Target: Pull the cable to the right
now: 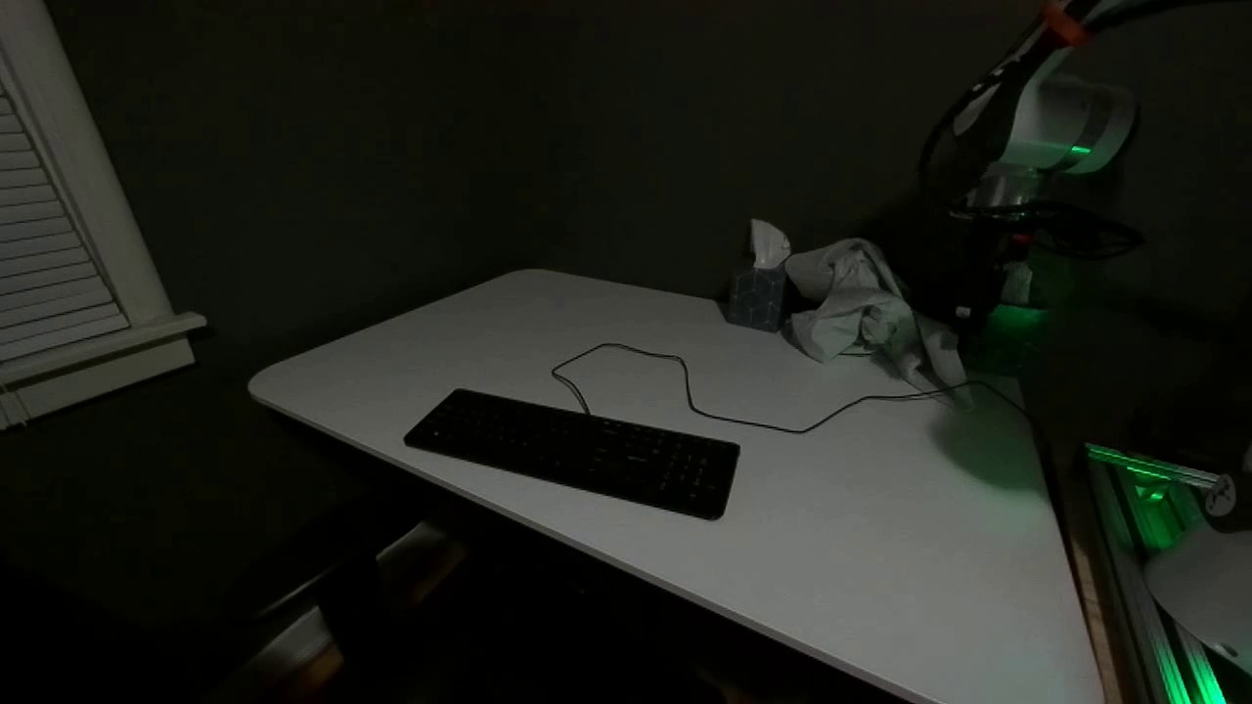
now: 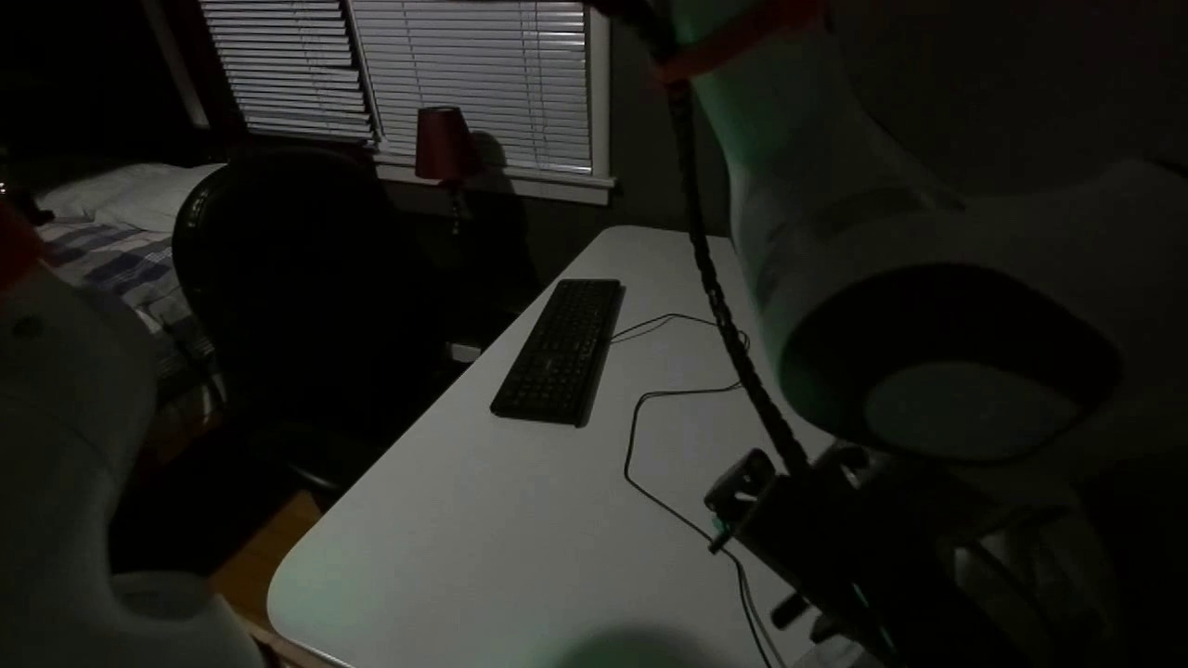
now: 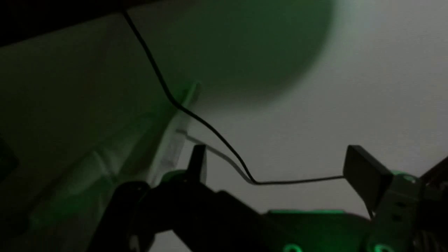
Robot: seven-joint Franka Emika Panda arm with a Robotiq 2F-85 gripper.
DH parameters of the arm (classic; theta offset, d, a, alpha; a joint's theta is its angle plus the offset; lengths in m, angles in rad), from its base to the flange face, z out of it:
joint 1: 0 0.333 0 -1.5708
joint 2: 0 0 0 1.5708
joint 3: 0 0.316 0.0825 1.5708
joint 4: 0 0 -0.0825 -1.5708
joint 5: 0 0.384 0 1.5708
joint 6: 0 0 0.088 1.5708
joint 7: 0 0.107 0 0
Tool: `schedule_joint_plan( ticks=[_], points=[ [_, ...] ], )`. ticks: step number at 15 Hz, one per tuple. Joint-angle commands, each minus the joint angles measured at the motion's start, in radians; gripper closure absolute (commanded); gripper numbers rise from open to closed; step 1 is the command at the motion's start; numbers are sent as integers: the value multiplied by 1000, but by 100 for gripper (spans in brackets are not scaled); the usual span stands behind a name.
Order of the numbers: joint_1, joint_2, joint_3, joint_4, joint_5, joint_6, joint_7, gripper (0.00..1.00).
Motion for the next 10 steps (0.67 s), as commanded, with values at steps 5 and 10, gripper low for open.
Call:
schedule_joint_plan(
  ticks=[5, 10],
  points=[
    [238, -238, -97, -158, 26, 171, 21, 0],
    [288, -328, -119, -205, 21, 172, 11, 0]
  ],
)
